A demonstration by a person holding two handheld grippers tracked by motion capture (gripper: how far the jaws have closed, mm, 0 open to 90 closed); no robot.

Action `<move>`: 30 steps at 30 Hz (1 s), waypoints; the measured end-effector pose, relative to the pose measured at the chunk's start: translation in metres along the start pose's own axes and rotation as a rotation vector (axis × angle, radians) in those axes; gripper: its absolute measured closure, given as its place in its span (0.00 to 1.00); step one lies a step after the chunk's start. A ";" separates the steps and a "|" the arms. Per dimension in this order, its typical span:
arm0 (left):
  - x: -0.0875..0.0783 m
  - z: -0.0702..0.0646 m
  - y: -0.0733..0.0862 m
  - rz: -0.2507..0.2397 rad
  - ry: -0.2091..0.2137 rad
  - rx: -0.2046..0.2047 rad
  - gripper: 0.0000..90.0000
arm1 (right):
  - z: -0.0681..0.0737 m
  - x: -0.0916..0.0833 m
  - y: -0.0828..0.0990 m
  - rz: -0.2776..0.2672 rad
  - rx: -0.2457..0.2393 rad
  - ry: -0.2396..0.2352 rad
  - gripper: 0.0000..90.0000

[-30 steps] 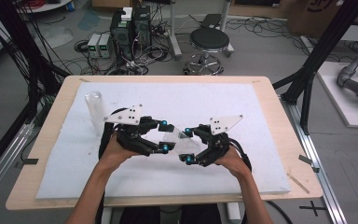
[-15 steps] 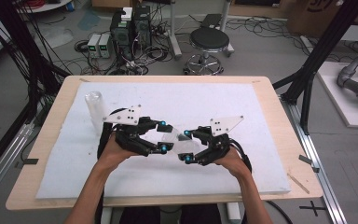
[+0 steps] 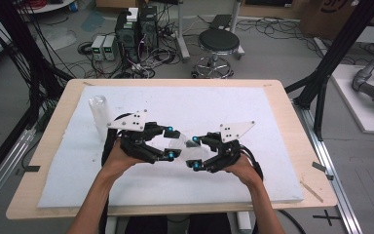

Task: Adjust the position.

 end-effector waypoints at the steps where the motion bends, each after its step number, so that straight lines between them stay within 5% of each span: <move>1: 0.000 0.000 0.000 0.000 0.000 0.006 0.44 | 0.000 0.000 0.000 0.002 -0.001 0.000 0.40; 6: -0.002 0.001 0.000 -0.001 -0.035 0.009 0.22 | 0.000 -0.002 -0.001 -0.003 -0.001 0.008 0.40; 10: -0.004 0.001 0.001 0.070 -0.051 0.010 0.13 | 0.000 -0.004 -0.001 0.022 0.002 0.015 0.40; 11: -0.007 0.000 0.000 0.159 -0.060 -0.006 0.12 | 0.000 -0.004 -0.001 0.031 0.007 0.019 0.40; 15: -0.014 -0.001 -0.004 0.364 -0.051 -0.037 0.11 | -0.001 -0.007 -0.004 0.117 -0.001 0.046 0.40; 16: -0.014 -0.001 -0.004 0.364 -0.051 -0.037 0.11 | -0.001 -0.008 -0.005 0.156 -0.010 0.052 0.40; 17: -0.017 -0.001 -0.004 0.490 -0.074 -0.056 0.11 | -0.001 -0.008 -0.006 0.187 -0.017 0.059 0.40; 19: -0.021 -0.001 -0.002 0.612 -0.087 -0.070 0.11 | 0.000 -0.008 -0.010 0.256 -0.019 0.068 0.40; 20: -0.021 -0.001 -0.002 0.612 -0.087 -0.070 0.12 | 0.000 -0.008 -0.012 0.287 -0.028 0.071 0.40; 21: -0.023 -0.001 0.000 0.696 -0.099 -0.088 0.12 | 0.000 -0.008 -0.014 0.318 -0.030 0.070 0.40; 22: -0.023 -0.001 0.000 0.696 -0.099 -0.088 0.12 | 0.000 -0.007 -0.016 0.353 -0.040 0.072 0.40; 24: -0.026 -0.002 0.004 0.784 -0.095 -0.121 0.12 | 0.001 -0.006 -0.021 0.431 -0.053 0.080 0.40; 30: -0.031 -0.001 0.009 0.834 -0.117 -0.140 0.13 | 0.003 0.000 -0.033 0.609 -0.093 0.096 0.41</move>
Point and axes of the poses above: each handheld gripper's, and its own axes: x roughly forward along the jaws, y roughly out of its underside, z roughly to its left, the point moved 4 cm from there along x, roughly forward along the jaws, and after that the axes turned 9 degrees about y, right-handed, at the moved point
